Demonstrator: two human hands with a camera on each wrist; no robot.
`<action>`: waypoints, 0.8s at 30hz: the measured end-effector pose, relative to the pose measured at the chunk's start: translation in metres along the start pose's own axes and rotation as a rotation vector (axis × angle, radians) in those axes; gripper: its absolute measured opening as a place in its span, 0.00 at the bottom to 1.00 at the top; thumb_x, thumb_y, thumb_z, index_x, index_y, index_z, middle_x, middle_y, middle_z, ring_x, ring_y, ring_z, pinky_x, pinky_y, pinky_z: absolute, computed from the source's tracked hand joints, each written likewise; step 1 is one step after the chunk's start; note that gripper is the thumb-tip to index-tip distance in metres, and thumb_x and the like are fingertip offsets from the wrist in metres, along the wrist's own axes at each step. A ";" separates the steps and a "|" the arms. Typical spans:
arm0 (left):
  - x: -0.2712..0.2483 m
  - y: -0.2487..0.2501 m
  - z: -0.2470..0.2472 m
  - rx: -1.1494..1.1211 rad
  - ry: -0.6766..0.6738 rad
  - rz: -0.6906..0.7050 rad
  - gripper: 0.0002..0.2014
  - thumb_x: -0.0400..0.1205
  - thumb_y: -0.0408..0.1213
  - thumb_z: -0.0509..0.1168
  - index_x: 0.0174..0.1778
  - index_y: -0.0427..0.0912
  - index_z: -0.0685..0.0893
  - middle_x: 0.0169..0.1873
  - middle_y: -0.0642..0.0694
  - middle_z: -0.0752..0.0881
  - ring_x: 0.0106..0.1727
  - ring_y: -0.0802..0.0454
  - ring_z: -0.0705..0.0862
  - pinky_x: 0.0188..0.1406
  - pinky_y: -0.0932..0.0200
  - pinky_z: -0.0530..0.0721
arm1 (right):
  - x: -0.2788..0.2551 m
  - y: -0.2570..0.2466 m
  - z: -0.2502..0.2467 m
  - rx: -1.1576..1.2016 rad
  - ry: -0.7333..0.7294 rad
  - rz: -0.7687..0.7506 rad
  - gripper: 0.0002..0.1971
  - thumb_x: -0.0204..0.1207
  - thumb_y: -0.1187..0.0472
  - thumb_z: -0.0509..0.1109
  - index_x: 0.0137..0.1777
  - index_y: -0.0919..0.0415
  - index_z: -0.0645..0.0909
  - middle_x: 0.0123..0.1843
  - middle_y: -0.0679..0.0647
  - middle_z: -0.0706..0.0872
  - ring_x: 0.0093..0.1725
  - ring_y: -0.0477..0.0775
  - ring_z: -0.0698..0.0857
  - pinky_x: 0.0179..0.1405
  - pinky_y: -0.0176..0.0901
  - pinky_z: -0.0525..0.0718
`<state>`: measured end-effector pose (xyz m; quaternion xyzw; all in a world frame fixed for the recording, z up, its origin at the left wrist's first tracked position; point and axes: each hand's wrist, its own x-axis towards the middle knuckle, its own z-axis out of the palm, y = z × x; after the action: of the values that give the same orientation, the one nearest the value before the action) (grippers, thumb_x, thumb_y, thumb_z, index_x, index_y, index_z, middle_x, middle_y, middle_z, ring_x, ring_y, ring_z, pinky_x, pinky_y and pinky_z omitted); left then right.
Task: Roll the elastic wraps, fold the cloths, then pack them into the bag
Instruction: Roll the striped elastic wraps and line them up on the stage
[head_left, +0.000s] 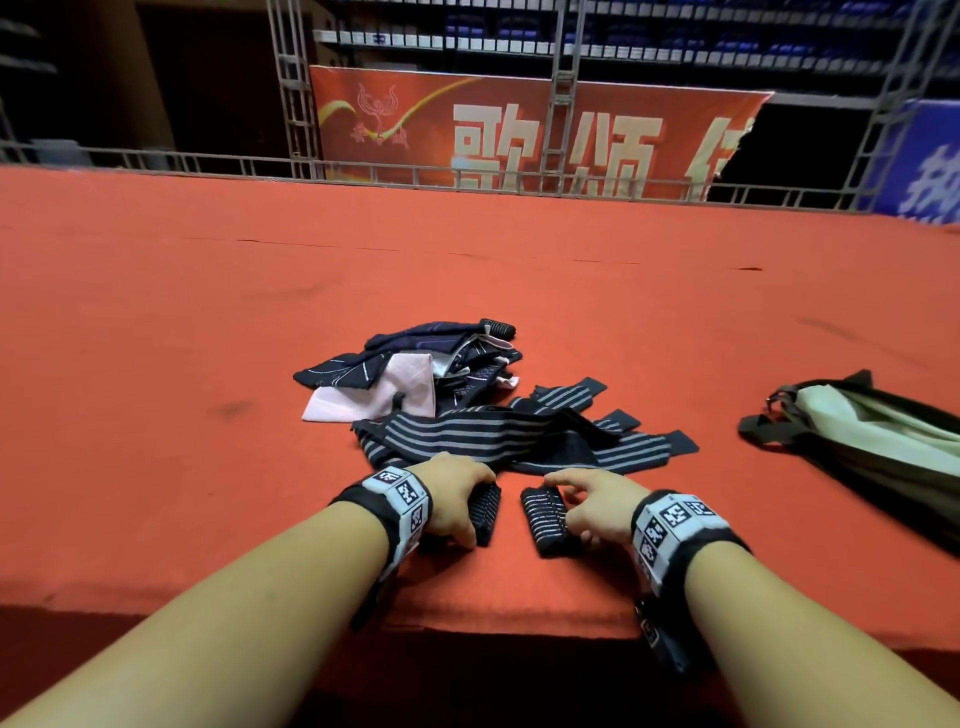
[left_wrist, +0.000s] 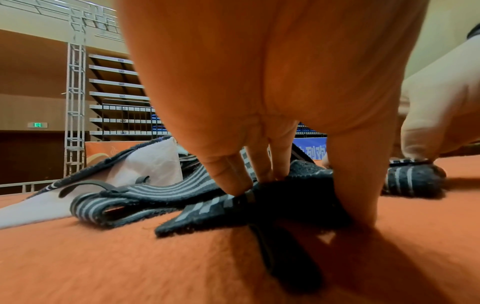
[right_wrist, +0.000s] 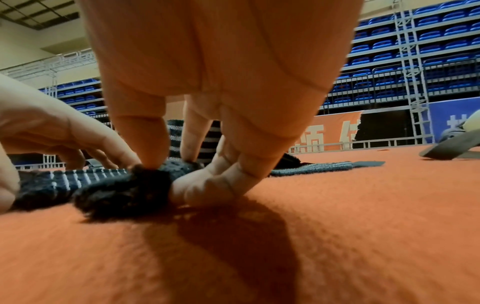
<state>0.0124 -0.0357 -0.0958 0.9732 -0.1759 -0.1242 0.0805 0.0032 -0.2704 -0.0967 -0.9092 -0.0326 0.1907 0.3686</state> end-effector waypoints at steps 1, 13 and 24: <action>0.001 -0.001 0.001 -0.004 0.002 -0.001 0.47 0.65 0.49 0.83 0.82 0.53 0.72 0.74 0.48 0.78 0.76 0.45 0.73 0.76 0.51 0.75 | -0.002 -0.001 -0.001 -0.002 -0.029 -0.008 0.36 0.71 0.75 0.69 0.77 0.46 0.76 0.55 0.50 0.85 0.26 0.47 0.81 0.28 0.40 0.82; 0.009 -0.005 0.006 -0.085 0.008 -0.019 0.46 0.62 0.52 0.84 0.78 0.58 0.72 0.69 0.46 0.80 0.72 0.45 0.74 0.71 0.52 0.77 | 0.004 0.001 0.004 -0.434 -0.017 -0.125 0.47 0.56 0.51 0.87 0.78 0.43 0.72 0.70 0.46 0.78 0.65 0.49 0.80 0.67 0.40 0.79; -0.022 -0.064 -0.040 -0.791 0.139 -0.125 0.48 0.49 0.56 0.88 0.67 0.55 0.81 0.61 0.54 0.88 0.63 0.52 0.87 0.71 0.46 0.83 | 0.020 -0.063 -0.006 -0.034 0.035 -0.148 0.28 0.64 0.66 0.82 0.65 0.53 0.79 0.40 0.56 0.88 0.27 0.53 0.82 0.23 0.40 0.79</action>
<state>0.0240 0.0360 -0.0662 0.8821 -0.0493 -0.1208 0.4527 0.0292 -0.2248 -0.0564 -0.9137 -0.0967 0.1465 0.3665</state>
